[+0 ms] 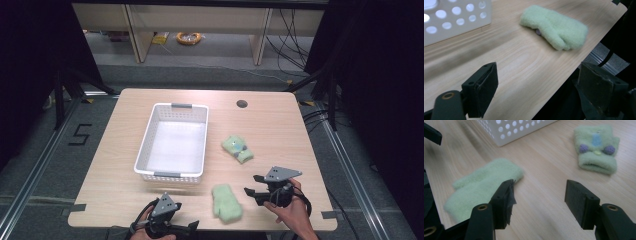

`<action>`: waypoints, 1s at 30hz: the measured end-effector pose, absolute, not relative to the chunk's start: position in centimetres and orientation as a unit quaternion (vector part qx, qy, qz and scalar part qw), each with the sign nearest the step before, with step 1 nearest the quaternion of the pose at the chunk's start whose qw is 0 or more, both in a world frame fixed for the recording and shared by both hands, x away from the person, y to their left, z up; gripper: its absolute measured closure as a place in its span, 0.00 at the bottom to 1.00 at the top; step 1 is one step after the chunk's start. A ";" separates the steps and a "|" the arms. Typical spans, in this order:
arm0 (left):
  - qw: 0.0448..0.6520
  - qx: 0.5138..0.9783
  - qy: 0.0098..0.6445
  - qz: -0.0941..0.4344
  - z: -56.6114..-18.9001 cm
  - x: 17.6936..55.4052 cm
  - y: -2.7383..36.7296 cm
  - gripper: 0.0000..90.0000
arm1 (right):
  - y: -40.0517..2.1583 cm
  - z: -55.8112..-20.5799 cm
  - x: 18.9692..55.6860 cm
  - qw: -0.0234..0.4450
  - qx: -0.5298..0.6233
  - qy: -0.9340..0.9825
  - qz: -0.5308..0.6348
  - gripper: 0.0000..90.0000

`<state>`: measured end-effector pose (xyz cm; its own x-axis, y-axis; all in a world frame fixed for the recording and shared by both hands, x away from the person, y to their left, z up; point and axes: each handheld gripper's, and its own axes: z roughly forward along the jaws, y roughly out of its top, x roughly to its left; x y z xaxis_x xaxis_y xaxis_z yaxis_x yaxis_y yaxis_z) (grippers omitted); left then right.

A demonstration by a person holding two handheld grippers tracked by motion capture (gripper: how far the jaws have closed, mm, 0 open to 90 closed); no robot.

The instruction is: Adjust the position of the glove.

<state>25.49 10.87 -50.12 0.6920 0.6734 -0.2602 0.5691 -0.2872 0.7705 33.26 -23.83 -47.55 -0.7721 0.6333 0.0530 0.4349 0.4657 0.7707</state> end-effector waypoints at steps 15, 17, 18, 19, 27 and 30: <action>0.459 0.812 0.355 0.062 -49.2 25.9 7.3 0.29 | -21.8 -46.4 34.5 0.117 0.290 0.857 0.410 0.52; 0.454 0.819 0.347 0.062 -49.0 26.0 7.0 0.31 | -21.6 -46.4 35.0 0.122 0.275 0.862 0.407 0.53; 0.462 0.815 0.343 0.068 -48.9 26.0 6.6 0.31 | -21.4 -46.4 35.2 0.121 0.281 0.862 0.405 0.53; 0.461 0.816 0.340 0.073 -48.9 26.1 6.4 0.32 | -21.2 -46.4 35.4 0.120 0.279 0.863 0.403 0.53; 0.444 0.836 0.317 0.067 -48.5 26.2 4.7 0.36 | -19.8 -46.5 36.4 0.102 0.276 0.869 0.398 0.55; 0.451 0.832 0.316 0.067 -48.7 26.2 3.6 0.37 | -19.3 -46.5 36.7 0.094 0.267 0.872 0.399 0.56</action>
